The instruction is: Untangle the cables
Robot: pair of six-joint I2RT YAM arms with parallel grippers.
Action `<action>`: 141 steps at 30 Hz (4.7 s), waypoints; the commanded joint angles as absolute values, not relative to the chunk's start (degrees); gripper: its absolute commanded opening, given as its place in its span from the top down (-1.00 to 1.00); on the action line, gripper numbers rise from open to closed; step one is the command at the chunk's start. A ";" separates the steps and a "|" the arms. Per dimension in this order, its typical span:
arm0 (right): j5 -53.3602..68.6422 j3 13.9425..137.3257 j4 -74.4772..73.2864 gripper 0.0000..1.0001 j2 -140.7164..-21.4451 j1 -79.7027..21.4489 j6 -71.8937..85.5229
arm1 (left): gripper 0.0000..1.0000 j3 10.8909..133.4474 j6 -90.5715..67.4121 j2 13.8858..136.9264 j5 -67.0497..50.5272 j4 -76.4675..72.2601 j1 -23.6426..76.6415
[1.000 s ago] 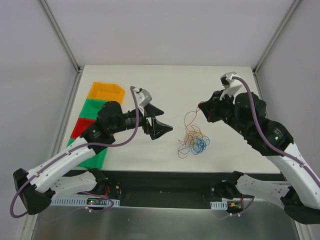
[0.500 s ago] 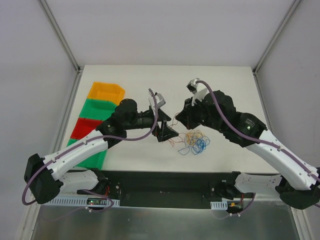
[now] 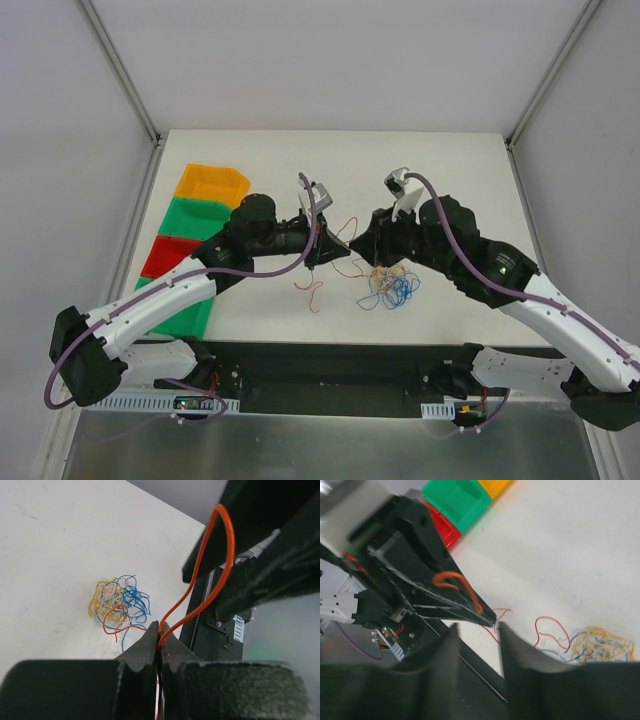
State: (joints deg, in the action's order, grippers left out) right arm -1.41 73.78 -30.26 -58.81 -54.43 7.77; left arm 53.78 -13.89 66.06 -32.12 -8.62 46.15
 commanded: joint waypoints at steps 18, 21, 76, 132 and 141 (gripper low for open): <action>-21.58 40.25 -4.12 -0.79 -67.12 -52.74 22.03 | 1.00 57.04 -17.66 60.12 -31.11 -12.66 46.49; -23.82 39.21 -5.54 -0.72 -72.76 -46.61 28.45 | 1.00 60.54 -19.86 59.15 -31.81 -11.00 46.49; 6.33 15.64 12.04 -0.89 -37.09 -28.21 3.34 | 1.00 95.26 -17.84 87.18 -3.34 7.12 4.14; 3.07 15.12 11.86 -0.90 -39.46 -28.13 3.69 | 1.00 75.83 -11.78 95.61 -4.64 -6.59 -6.07; 2.46 15.64 12.13 -0.90 -41.39 -28.13 3.34 | 1.00 85.26 -8.00 107.93 -10.20 -4.57 -6.15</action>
State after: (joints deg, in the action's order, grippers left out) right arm 3.25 15.25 8.80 -40.91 -28.01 2.98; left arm 82.56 -11.18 105.95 -7.16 -5.30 -5.72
